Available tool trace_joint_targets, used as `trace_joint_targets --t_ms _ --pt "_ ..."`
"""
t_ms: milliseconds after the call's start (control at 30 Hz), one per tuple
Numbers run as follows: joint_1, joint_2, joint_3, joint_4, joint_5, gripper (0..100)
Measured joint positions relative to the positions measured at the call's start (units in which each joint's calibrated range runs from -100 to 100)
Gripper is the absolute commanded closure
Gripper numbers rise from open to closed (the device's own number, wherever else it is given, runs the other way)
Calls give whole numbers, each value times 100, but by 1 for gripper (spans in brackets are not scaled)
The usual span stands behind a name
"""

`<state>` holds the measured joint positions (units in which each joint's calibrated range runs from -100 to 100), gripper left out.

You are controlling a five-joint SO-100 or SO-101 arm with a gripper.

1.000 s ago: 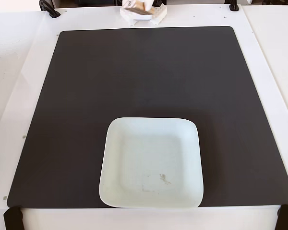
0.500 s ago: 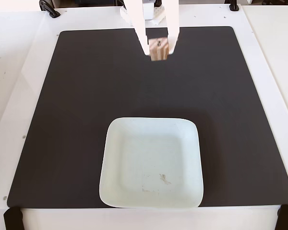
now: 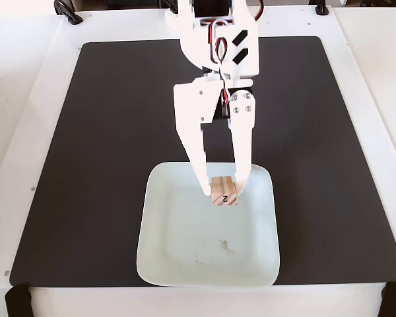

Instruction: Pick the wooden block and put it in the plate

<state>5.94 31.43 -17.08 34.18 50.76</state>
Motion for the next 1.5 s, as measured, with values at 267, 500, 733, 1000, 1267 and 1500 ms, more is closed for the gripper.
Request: trace_joint_targets --t_ms 267,500,733,1000,1267,1500 --pt "77 119 -53 0 0 99" --pt "164 119 -61 0 0 99" --pt "164 119 -61 0 0 88" --pt "164 119 -61 0 0 58" --pt "155 119 -61 0 0 72" --pt "155 119 -61 0 0 99"
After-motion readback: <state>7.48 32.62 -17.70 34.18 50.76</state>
